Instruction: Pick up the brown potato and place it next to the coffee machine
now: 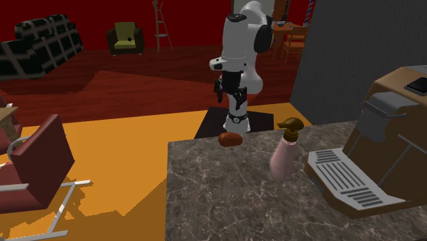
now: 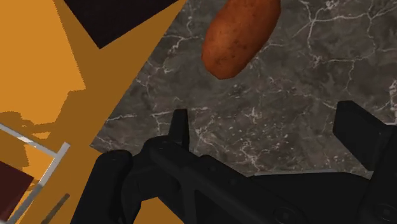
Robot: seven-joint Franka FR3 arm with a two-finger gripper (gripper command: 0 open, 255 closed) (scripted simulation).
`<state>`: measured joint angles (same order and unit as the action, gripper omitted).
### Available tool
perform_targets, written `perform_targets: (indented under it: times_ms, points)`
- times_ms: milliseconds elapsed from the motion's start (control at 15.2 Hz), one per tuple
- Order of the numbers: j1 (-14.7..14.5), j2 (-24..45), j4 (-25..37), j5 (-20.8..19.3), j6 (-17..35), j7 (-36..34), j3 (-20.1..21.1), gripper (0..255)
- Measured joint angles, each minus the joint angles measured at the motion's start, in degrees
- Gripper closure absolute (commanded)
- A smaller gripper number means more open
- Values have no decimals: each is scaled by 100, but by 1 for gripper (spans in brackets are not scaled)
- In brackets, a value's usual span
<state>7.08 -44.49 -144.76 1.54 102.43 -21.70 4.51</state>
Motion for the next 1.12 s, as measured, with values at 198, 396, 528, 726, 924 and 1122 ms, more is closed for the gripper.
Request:
perform_targets:
  times_ms: [198,396,528,726,924,1122]
  points:
    - [282,207,-420,257,495,-709,10,0]
    - [528,416,-862,552,1032,-1396,34,0]
    - [655,606,-1130,790,1429,-1866,78,0]
    - [824,830,-1462,1081,1919,-2372,76,0]
    - [821,1042,-1648,1192,2309,-2450,111,0]
    - [785,1218,-1761,1261,2601,-2451,148,0]
